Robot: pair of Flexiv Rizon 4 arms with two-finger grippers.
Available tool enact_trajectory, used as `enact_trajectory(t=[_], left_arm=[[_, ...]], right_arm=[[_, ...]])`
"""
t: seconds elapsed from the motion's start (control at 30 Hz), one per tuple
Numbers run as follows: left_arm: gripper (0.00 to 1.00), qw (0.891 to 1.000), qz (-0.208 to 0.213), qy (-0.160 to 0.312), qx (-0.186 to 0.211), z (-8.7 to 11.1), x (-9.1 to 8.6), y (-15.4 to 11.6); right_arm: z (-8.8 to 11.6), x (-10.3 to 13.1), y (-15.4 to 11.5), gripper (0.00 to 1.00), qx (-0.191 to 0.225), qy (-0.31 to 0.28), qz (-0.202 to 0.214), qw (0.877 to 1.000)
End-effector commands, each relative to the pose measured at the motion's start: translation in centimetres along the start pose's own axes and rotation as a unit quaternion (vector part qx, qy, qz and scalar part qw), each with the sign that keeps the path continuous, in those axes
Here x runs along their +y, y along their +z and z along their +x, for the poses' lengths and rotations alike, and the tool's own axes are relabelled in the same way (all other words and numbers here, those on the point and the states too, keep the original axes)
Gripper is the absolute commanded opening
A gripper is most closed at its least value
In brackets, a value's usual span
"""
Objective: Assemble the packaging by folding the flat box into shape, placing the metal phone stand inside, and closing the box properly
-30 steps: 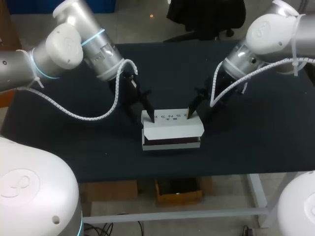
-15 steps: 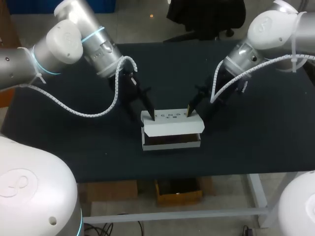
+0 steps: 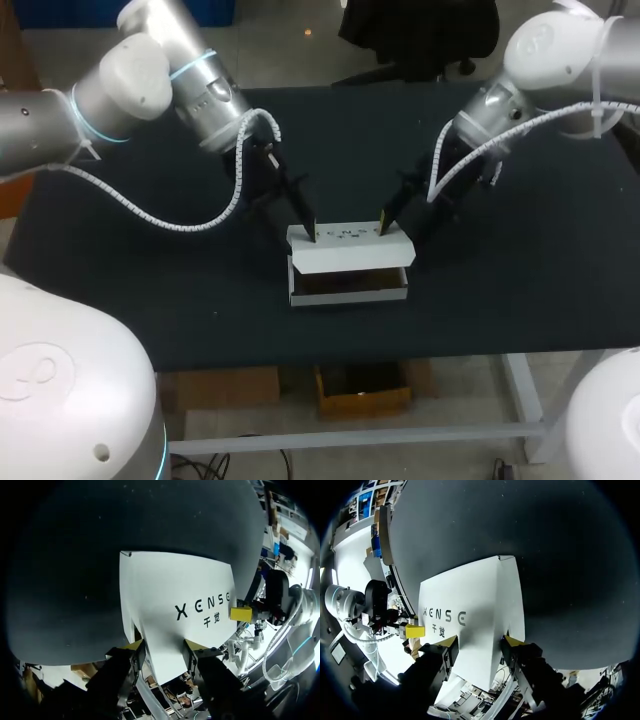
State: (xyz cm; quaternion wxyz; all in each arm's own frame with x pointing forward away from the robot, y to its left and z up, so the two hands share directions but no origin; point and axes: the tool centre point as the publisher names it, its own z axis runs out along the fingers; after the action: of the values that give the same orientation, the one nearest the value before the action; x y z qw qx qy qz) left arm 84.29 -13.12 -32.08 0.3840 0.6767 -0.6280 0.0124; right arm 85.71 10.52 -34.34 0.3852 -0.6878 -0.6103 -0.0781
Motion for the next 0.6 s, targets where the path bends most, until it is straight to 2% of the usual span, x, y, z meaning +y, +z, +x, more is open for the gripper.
enact_trajectory(t=[0.03, 0.6], left_arm=[[0.49, 1.0, -0.009, -0.001, 0.0, 0.6, -0.4, 0.3], [0.49, 0.999, -0.025, -0.021, 0.001, 0.5, -0.1, -0.3]], right_arm=[[0.6, 0.1, 0.4, 0.53, 0.002, 0.0, 0.01, 1.0], [1.0, 0.4, -0.5, 0.53, 0.008, 0.006, 0.024, 1.0]])
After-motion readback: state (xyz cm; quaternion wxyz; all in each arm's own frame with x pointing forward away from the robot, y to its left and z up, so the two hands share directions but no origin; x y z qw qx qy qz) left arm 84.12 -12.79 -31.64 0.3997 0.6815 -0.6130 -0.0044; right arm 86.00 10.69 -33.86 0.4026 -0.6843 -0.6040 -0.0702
